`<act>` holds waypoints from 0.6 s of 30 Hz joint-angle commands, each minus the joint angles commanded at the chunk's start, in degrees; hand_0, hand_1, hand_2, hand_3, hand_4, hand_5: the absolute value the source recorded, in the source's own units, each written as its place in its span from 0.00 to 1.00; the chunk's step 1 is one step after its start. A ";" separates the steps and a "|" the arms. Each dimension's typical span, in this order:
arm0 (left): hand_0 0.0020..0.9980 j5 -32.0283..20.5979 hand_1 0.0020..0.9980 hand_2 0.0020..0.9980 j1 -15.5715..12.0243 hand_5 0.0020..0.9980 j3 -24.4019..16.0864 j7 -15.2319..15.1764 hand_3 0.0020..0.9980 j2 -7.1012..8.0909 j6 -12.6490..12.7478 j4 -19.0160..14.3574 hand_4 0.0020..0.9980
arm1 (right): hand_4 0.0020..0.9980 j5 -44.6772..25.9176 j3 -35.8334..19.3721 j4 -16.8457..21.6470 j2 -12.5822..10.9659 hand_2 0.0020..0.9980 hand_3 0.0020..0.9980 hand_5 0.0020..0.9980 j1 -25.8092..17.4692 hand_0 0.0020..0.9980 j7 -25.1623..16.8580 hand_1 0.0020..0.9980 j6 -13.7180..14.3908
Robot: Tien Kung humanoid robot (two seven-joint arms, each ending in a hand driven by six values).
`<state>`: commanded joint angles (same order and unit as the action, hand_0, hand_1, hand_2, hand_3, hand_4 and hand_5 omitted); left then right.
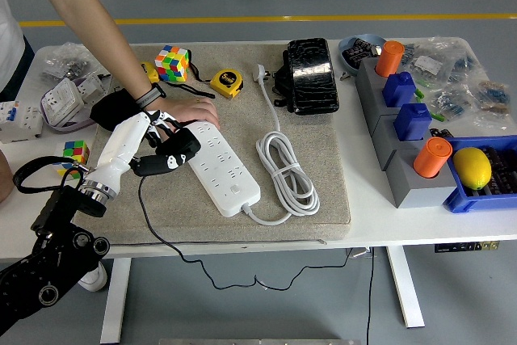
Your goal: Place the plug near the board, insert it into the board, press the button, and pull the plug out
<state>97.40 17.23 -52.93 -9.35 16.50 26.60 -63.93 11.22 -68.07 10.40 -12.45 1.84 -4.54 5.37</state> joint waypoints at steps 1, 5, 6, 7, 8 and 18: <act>0.28 0.40 0.27 0.36 -0.04 0.00 -0.27 -0.08 0.51 0.11 0.10 0.77 0.67 | 0.84 0.00 -0.02 0.00 0.00 0.54 0.51 0.35 0.00 0.49 0.00 0.58 0.00; 0.28 1.13 0.27 0.36 0.00 0.00 -1.01 -0.42 0.51 0.24 0.46 3.65 0.67 | 0.84 -0.01 -0.09 0.00 0.02 0.54 0.51 0.35 -0.02 0.49 -0.01 0.58 0.01; 0.28 1.15 0.27 0.37 0.01 0.00 -1.11 -0.48 0.51 0.22 0.49 4.06 0.67 | 0.84 -0.04 -0.06 -0.01 0.02 0.54 0.51 0.35 -0.02 0.49 -0.01 0.58 0.01; 0.28 1.08 0.27 0.37 0.01 0.00 -1.31 -0.88 0.51 0.18 0.68 4.89 0.67 | 0.84 -0.06 0.00 -0.01 0.02 0.54 0.51 0.35 -0.04 0.49 0.01 0.58 -0.01; 0.28 1.13 0.27 0.37 0.05 0.00 -1.42 -1.12 0.51 0.15 0.82 5.62 0.67 | 0.84 -0.02 -0.03 0.00 0.02 0.54 0.51 0.35 -0.06 0.49 0.00 0.58 0.00; 0.33 2.44 0.35 0.45 -0.15 0.18 -1.72 -1.44 0.52 -0.07 0.75 8.35 0.95 | 0.84 0.06 -0.08 0.02 0.05 0.54 0.51 0.36 -0.11 0.49 0.00 0.58 -0.04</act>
<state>99.83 17.07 -54.65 -10.79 16.44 27.35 -55.58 11.28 -68.15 10.42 -12.41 1.73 -4.54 5.33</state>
